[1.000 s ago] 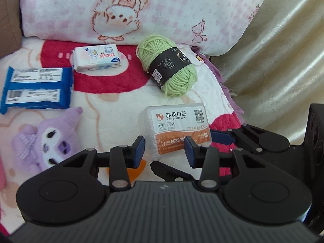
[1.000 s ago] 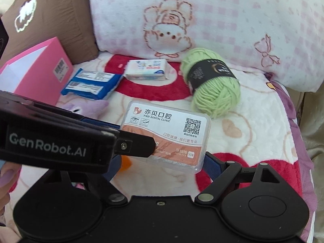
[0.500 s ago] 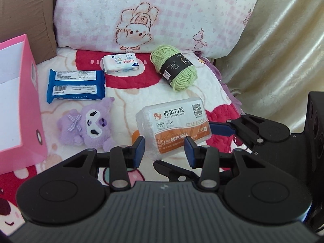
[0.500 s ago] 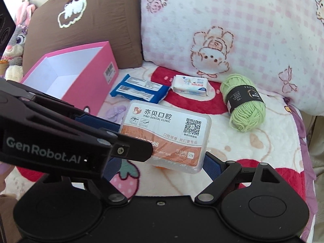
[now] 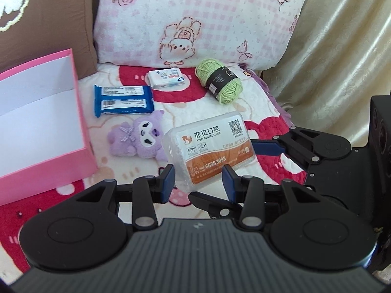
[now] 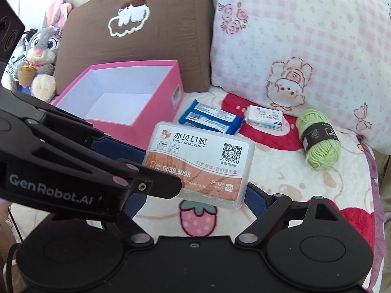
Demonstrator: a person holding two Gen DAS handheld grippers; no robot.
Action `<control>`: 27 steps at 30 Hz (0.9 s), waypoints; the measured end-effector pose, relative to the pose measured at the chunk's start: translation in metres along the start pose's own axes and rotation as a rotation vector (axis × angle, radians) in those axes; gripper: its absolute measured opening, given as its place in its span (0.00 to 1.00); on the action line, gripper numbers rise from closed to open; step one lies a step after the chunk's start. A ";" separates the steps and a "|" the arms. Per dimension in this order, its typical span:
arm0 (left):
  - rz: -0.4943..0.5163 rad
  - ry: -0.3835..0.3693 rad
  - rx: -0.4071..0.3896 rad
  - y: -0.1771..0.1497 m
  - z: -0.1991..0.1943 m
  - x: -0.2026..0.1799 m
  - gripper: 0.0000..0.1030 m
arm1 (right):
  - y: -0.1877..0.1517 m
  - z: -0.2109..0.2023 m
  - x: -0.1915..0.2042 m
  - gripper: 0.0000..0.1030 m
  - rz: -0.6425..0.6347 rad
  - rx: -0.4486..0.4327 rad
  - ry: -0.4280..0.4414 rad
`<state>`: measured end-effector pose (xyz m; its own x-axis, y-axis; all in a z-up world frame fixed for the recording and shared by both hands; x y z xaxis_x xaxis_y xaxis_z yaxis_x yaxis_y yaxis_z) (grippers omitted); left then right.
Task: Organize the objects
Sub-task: 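Lift the held plastic box with the left tool over the pink box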
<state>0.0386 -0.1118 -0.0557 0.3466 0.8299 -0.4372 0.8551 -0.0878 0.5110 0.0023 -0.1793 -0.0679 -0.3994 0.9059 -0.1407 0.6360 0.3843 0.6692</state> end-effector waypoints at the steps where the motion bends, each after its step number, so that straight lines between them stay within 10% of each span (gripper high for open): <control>1: 0.002 0.003 -0.004 0.000 -0.004 0.002 0.39 | 0.002 -0.001 0.005 0.87 -0.016 -0.001 -0.007; 27: -0.037 0.141 -0.056 0.018 -0.108 0.077 0.38 | 0.088 0.000 0.092 0.84 -0.149 -0.059 0.116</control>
<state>0.0392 0.0105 -0.0002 0.2541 0.9014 -0.3506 0.8421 -0.0279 0.5386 0.0211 -0.0625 -0.0221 -0.5618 0.8118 -0.1590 0.5254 0.4987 0.6894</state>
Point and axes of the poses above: each gripper's, at about its wrist camera, not at the fingertips, and z roughly the way its jaws point, x to its left, y to its top, the point moved 6 cm from there along z, roughly the way its jaws point, and after that the axes turned 14 degrees about -z, right-handed, at the moved point
